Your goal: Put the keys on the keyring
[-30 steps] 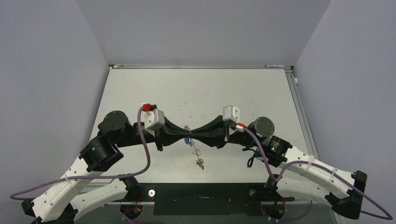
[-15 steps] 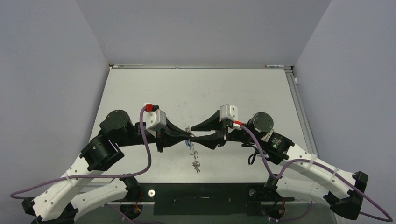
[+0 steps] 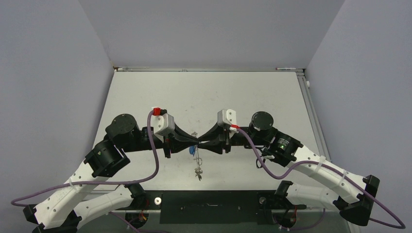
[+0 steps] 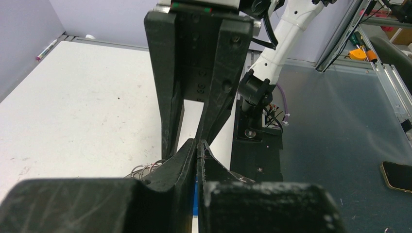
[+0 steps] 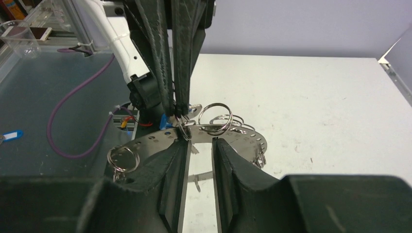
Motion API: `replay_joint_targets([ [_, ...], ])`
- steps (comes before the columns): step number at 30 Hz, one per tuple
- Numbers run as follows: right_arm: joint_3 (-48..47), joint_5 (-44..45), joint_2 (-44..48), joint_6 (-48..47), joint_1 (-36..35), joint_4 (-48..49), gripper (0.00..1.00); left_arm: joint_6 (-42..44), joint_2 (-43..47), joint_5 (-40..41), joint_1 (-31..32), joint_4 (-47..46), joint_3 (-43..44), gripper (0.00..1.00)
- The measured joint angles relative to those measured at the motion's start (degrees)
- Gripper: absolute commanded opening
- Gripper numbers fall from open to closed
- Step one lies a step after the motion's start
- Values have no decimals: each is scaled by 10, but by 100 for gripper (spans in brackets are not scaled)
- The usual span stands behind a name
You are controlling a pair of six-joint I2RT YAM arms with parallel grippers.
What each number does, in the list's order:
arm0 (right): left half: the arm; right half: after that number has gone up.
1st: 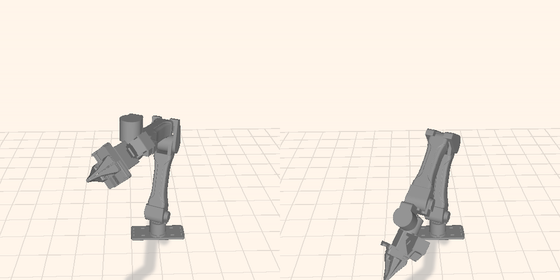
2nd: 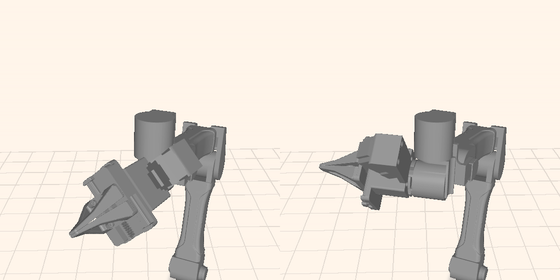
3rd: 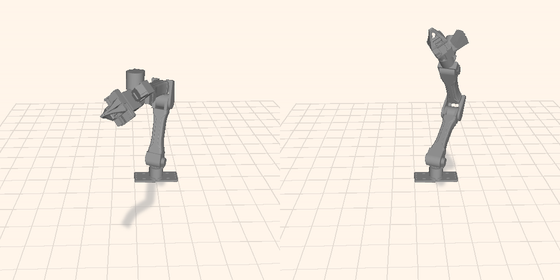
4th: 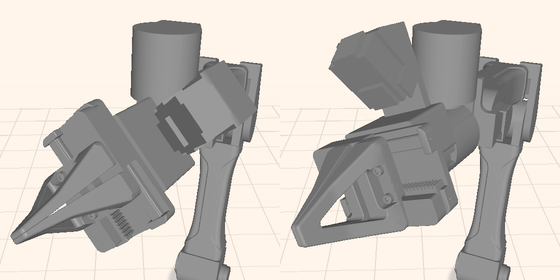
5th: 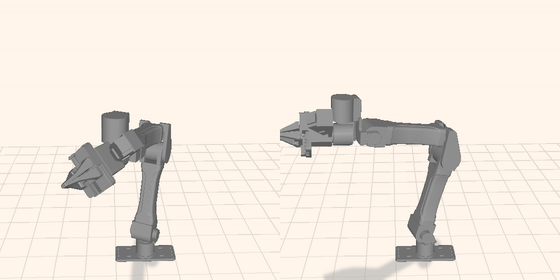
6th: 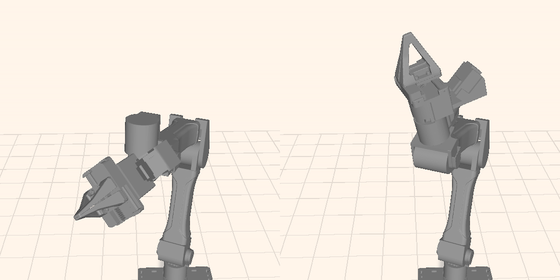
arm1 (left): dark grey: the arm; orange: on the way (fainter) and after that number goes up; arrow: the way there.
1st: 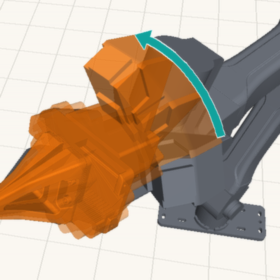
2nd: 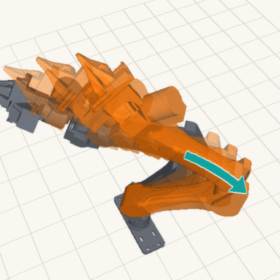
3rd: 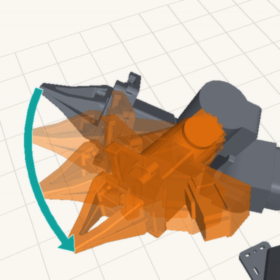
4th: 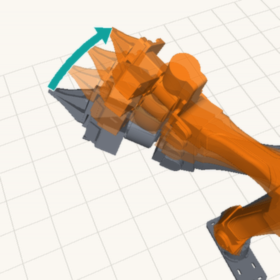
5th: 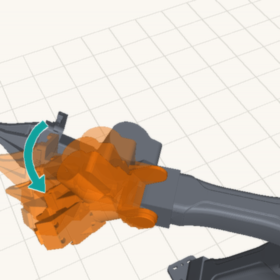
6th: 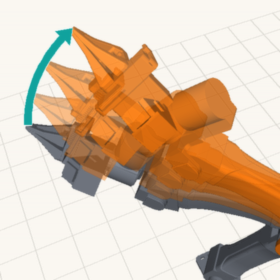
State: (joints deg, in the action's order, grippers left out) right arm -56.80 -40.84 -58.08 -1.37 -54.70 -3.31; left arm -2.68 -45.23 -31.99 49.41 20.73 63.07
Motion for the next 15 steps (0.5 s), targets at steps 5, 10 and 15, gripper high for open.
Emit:
replay_joint_targets([
  [5, 0, -6, -2, 0, 3, 5, 5, 0, -1, 0, 0, -7, 0, 0],
  [10, 0, -13, -2, 1, 7, 16, 34, 0, 0, 0, 0, -16, 0, 0],
  [15, 0, 8, 3, -14, 12, -14, 43, 0, 1, 12, 0, -17, -1, 0],
])
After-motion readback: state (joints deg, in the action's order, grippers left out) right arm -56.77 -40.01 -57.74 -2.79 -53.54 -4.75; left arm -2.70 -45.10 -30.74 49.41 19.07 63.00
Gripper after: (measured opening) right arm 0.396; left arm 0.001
